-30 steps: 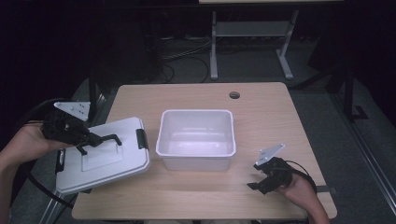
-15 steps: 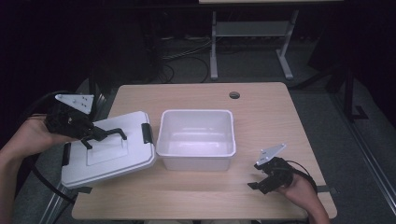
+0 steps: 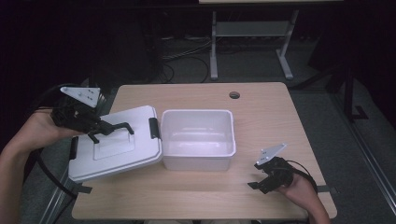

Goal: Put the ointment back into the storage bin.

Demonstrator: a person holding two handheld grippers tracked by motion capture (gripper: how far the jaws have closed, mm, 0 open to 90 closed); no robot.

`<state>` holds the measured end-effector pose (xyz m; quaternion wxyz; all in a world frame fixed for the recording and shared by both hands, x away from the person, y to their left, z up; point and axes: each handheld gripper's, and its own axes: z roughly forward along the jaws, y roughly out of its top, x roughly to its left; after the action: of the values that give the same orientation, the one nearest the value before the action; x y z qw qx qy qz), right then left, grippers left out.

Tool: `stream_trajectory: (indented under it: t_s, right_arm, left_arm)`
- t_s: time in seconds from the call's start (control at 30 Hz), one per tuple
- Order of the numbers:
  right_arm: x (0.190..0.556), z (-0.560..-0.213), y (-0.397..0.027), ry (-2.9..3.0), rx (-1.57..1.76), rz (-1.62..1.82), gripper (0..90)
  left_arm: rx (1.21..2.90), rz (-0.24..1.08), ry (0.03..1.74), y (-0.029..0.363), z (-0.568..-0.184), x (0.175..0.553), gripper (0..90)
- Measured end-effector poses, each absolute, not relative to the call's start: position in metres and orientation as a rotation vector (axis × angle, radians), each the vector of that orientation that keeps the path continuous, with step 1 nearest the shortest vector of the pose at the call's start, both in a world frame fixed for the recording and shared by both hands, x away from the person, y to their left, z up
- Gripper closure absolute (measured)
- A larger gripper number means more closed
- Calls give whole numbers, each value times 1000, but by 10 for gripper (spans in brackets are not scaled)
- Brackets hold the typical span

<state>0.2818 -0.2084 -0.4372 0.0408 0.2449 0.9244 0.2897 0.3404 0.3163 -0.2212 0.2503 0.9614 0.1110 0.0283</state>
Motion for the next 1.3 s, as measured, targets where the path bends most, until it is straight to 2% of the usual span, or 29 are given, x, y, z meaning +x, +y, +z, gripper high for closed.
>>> stream_trajectory:
  t_s: [1.3]
  right_arm:
    - [280,-432,-209,2817,728,914,238]
  left_arm:
    - [2624,42,210,245,-226,371,842]
